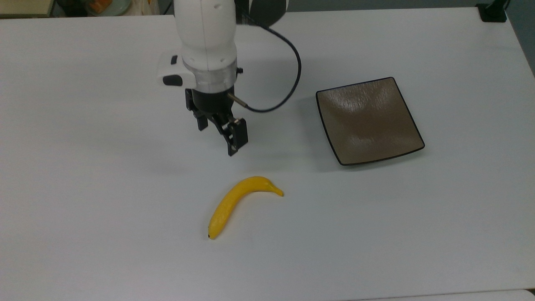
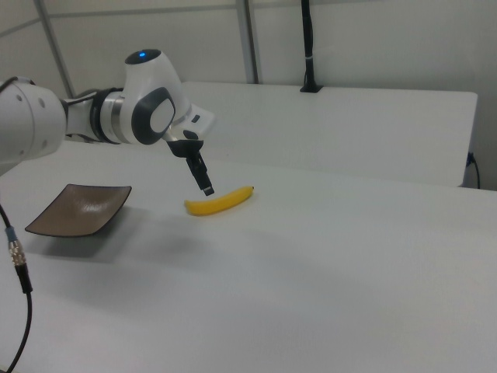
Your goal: Bananas placed on a ceramic plate
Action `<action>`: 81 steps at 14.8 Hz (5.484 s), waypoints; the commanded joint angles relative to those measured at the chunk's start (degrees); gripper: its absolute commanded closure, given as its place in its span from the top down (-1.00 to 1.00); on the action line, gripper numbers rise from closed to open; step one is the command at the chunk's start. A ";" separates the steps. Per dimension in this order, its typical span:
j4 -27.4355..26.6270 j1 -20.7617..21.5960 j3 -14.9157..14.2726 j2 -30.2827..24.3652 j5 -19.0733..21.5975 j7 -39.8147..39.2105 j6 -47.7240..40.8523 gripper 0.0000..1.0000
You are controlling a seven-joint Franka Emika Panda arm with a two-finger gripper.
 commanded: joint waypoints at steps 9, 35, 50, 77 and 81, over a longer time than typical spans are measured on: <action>12.82 3.68 -0.39 17.46 -8.37 17.06 7.55 1.00; 11.25 0.69 4.26 12.04 -12.34 8.58 -3.11 -0.38; -4.23 2.62 17.17 -4.49 -9.35 12.14 -9.74 -0.38; -8.87 6.14 8.32 -12.21 -8.30 -36.69 -23.10 1.00; -11.17 2.82 3.74 -18.98 1.09 -43.21 -23.71 1.00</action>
